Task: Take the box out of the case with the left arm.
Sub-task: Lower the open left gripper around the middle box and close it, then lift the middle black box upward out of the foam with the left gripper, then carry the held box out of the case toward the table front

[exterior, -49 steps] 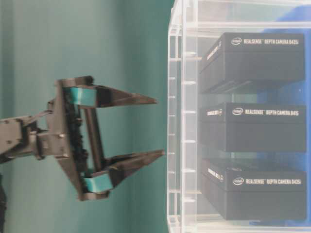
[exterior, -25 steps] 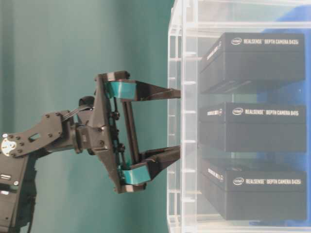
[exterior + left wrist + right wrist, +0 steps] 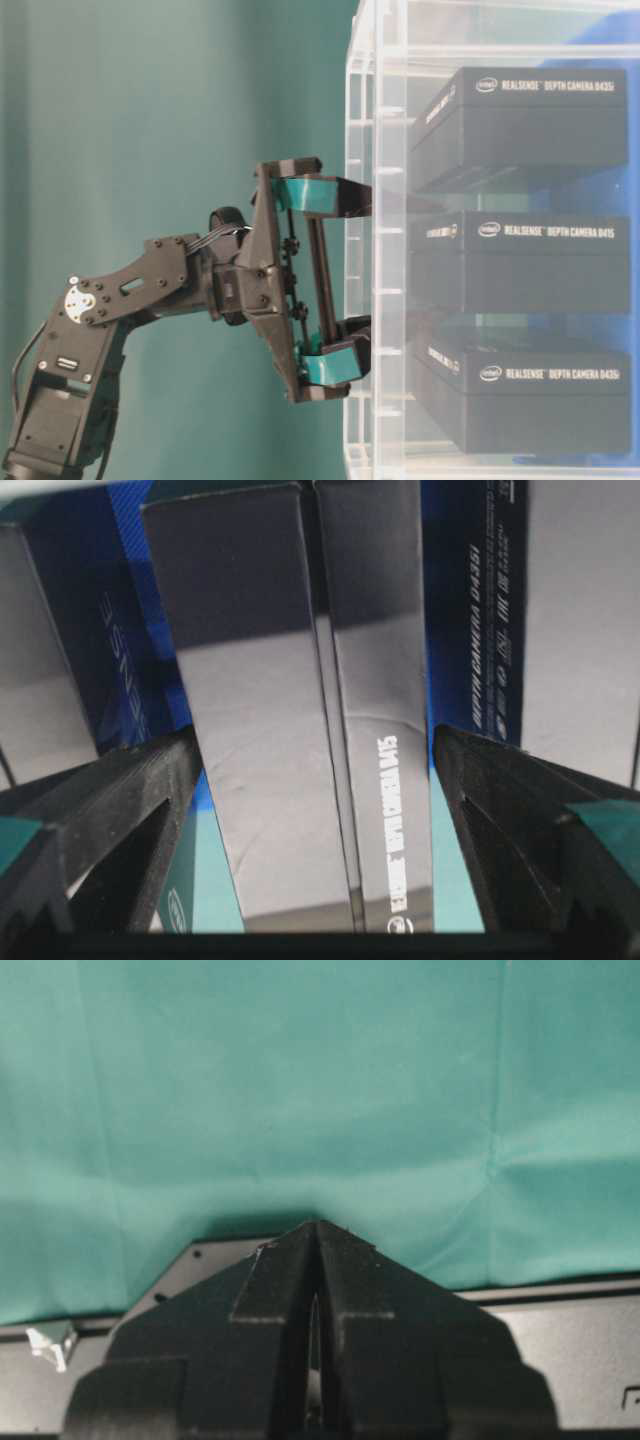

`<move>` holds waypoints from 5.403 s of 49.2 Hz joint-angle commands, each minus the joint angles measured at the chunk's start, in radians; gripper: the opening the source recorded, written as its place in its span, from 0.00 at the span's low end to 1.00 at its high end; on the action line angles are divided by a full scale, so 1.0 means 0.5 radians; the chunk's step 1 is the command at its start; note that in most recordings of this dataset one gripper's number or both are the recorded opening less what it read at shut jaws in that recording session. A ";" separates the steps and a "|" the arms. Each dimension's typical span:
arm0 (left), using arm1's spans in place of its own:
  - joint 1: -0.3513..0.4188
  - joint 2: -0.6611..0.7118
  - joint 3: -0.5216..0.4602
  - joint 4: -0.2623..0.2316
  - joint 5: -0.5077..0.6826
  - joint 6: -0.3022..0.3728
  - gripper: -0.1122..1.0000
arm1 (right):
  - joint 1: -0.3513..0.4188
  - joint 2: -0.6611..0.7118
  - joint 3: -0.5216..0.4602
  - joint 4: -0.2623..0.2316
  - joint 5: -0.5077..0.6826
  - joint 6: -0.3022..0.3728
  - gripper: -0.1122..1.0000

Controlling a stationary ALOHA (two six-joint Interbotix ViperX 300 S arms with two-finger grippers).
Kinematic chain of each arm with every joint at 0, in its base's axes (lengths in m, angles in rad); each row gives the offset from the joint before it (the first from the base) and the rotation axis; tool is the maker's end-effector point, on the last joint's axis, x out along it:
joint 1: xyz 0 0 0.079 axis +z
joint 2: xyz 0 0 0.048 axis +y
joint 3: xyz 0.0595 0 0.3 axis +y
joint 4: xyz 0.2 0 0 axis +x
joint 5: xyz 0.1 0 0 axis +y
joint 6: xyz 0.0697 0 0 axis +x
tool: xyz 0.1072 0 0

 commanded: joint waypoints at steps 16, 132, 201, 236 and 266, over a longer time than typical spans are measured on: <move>0.009 -0.012 0.031 0.006 -0.043 0.000 0.99 | 0.000 -0.003 0.003 -0.006 -0.037 0.000 0.10; 0.018 -0.218 -1.031 -0.083 1.068 0.000 0.65 | 0.000 -0.006 0.006 -0.034 -0.064 0.003 0.10; 0.031 -0.224 -1.019 -0.080 1.058 -0.003 0.65 | 0.000 -0.006 0.009 -0.031 -0.064 0.006 0.10; -0.488 -0.233 -0.969 -0.031 1.058 -0.433 0.64 | 0.000 -0.006 0.009 -0.031 -0.064 0.006 0.10; -0.963 -0.206 -0.969 -0.021 0.930 -1.055 0.65 | 0.000 -0.006 0.012 -0.025 -0.064 0.006 0.10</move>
